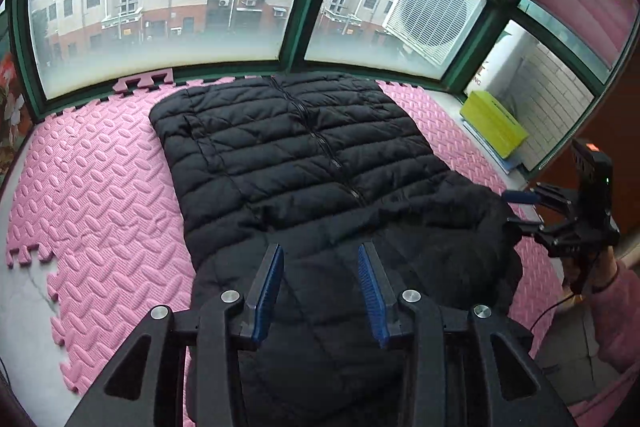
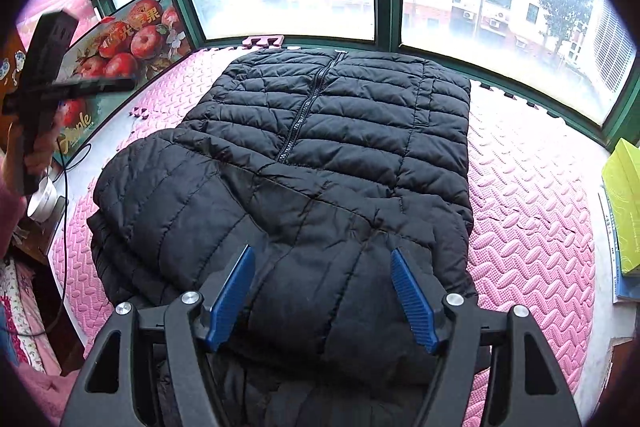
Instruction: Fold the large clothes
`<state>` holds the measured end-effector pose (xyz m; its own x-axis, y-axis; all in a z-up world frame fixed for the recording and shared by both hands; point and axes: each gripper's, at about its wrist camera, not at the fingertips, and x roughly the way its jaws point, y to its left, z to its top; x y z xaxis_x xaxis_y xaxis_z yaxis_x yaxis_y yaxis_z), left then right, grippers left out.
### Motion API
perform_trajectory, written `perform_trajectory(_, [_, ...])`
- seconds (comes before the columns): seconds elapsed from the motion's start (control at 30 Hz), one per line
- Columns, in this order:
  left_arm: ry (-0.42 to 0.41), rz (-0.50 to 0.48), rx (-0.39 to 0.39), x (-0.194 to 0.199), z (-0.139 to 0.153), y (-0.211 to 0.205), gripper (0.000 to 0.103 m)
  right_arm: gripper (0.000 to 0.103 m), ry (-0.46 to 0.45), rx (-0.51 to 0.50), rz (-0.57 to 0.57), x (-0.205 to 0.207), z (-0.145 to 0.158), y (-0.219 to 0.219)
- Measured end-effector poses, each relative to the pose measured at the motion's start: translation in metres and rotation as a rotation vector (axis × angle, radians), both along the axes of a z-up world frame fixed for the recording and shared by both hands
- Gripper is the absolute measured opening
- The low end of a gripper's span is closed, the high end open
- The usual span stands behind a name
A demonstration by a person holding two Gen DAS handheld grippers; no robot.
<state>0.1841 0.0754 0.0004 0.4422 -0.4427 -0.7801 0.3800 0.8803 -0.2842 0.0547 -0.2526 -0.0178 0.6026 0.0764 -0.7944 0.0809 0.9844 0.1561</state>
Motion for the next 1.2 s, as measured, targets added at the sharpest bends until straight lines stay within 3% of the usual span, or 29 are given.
perform_trajectory(0.17, [0.04,-0.03,0.062,-0.048,-0.049,-0.01,0.042,0.077,0.038,0.033,-0.047,0.004,-0.02,-0.013])
perform_trajectory(0.27, [0.036,-0.009,-0.003,-0.056,-0.068,0.003,0.042,0.078,0.151,0.094,-0.108,0.008,-0.059,-0.029])
perform_trajectory(0.33, [0.066,0.018,-0.028,-0.055,-0.077,0.008,0.042,0.078,0.133,0.182,-0.123,0.004,-0.078,-0.039])
perform_trajectory(0.47, [0.052,0.004,0.0,-0.053,-0.076,0.007,0.042,0.078,0.12,0.097,-0.131,0.0,-0.055,-0.031])
perform_trajectory(0.57, [0.041,-0.003,0.017,-0.053,-0.075,0.004,0.042,0.078,0.052,0.002,-0.116,-0.004,-0.022,-0.024])
perform_trajectory(0.7, [0.035,0.003,0.016,-0.05,-0.076,0.004,0.042,0.078,-0.047,0.051,-0.064,0.005,0.008,-0.016])
perform_trajectory(0.8, [0.03,0.002,0.026,-0.048,-0.077,0.002,0.042,0.078,0.005,0.074,-0.012,0.029,-0.011,-0.004])
perform_trajectory(0.9, [0.014,-0.007,0.053,-0.049,-0.075,-0.002,0.042,0.078,0.109,0.033,0.004,0.049,-0.054,0.001])
perform_trajectory(0.97, [0.006,-0.01,0.094,-0.052,-0.07,-0.007,0.042,0.078,0.118,0.059,-0.001,0.049,-0.07,-0.002])
perform_trajectory(1.07, [-0.027,-0.027,0.128,-0.068,-0.053,-0.017,0.043,0.078,0.131,-0.015,0.02,0.044,-0.061,0.007])
perform_trajectory(1.2, [-0.045,-0.092,0.064,-0.104,-0.029,-0.033,0.043,0.078,0.064,-0.063,0.042,0.018,-0.035,0.02])
